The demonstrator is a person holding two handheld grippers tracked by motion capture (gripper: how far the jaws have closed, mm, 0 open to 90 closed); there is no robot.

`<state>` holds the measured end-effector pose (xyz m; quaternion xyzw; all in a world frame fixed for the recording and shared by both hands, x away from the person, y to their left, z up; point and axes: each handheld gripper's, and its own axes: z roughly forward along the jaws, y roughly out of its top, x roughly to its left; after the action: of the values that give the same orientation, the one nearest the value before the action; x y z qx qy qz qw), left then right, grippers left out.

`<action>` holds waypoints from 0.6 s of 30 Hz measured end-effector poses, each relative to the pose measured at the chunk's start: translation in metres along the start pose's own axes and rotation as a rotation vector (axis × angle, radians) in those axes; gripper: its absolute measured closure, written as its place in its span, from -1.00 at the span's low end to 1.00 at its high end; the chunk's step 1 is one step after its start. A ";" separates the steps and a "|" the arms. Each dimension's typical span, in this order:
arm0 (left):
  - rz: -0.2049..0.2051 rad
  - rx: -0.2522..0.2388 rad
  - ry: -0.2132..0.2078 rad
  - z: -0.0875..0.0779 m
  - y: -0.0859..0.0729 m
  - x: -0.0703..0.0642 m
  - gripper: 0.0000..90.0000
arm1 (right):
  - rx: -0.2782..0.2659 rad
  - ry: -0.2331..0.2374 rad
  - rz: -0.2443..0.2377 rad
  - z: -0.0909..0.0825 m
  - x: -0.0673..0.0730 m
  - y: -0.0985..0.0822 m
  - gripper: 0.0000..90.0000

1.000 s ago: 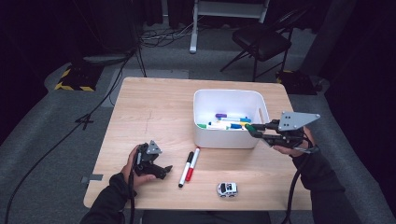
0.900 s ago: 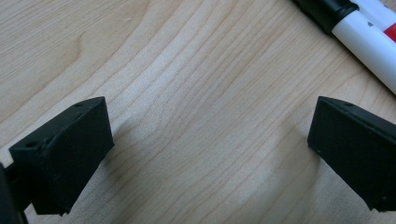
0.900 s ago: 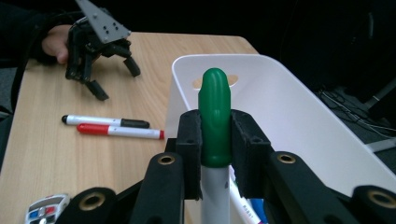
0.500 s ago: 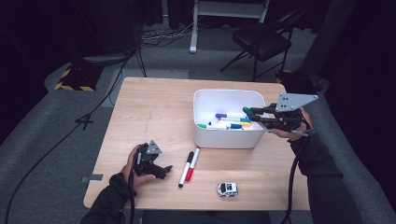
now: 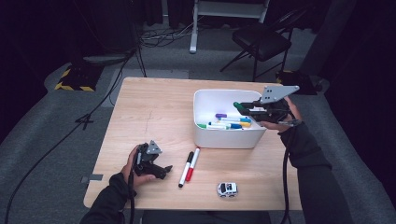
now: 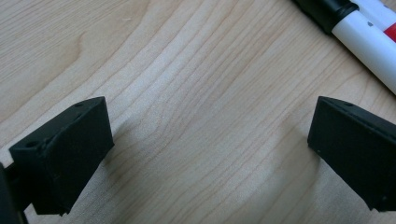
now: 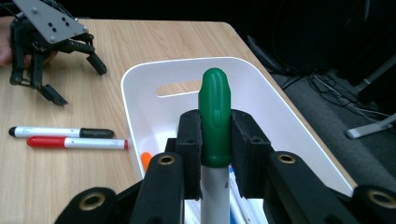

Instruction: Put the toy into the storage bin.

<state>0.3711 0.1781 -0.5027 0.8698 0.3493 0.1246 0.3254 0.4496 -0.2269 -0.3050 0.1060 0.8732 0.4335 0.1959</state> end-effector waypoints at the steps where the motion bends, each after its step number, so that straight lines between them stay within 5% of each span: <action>1: -0.001 0.000 0.001 0.000 0.000 0.000 -1.00 | 0.000 0.005 0.003 0.003 -0.001 0.000 0.66; 18: -0.002 -0.001 0.000 0.000 0.000 0.000 -1.00 | 0.247 0.050 -0.005 0.057 -0.005 -0.018 0.66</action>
<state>0.3710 0.1780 -0.5028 0.8694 0.3500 0.1246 0.3258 0.4786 -0.1988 -0.3498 0.1161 0.9249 0.3246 0.1605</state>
